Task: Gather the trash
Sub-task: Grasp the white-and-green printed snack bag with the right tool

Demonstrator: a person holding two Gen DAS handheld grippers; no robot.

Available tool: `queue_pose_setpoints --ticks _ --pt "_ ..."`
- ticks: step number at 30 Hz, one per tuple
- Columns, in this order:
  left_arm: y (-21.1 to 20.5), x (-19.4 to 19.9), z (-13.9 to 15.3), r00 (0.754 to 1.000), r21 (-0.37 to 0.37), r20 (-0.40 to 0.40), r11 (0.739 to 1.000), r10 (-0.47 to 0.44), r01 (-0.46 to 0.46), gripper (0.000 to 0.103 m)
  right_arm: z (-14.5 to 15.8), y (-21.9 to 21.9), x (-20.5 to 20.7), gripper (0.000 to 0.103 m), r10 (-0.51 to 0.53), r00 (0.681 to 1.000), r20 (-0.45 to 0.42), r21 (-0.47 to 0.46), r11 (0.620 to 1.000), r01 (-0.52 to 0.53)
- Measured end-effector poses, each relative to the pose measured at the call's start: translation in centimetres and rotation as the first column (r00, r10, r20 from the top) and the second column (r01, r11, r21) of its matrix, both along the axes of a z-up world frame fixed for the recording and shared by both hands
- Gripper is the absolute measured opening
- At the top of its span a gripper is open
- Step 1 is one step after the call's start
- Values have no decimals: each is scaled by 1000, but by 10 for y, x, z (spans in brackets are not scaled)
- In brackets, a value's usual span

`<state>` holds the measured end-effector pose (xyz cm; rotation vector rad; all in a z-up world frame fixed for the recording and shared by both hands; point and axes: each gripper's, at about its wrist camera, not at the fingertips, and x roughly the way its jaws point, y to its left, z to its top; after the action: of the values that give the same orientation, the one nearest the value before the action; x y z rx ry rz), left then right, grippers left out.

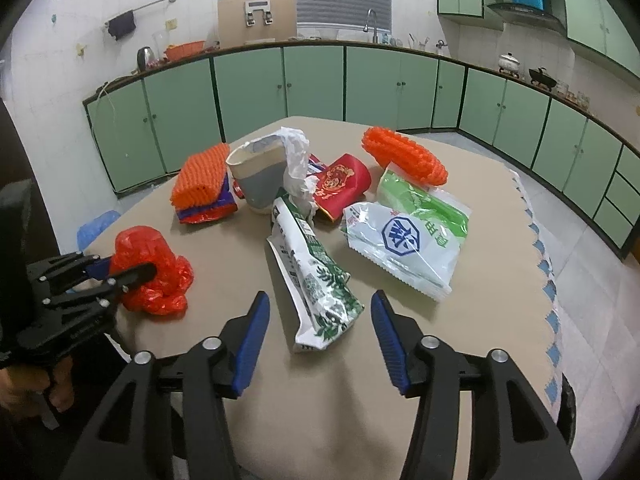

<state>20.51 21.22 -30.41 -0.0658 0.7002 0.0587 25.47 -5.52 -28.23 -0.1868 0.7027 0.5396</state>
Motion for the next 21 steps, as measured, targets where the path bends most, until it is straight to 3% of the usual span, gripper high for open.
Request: queue_pose_setpoints --ticks 11,14,21 --pt "-10 -2 19 996 6 83 1000 -17 17 9 -24 6 18 55 -2 998 -65 -14 1000 1" --pt "-12 -4 22 996 6 86 1000 -23 23 9 -25 6 20 44 4 996 -86 -7 1000 -5" --pt "-11 -6 34 995 0 100 1000 -7 7 8 -11 -6 12 42 3 996 -93 35 999 1"
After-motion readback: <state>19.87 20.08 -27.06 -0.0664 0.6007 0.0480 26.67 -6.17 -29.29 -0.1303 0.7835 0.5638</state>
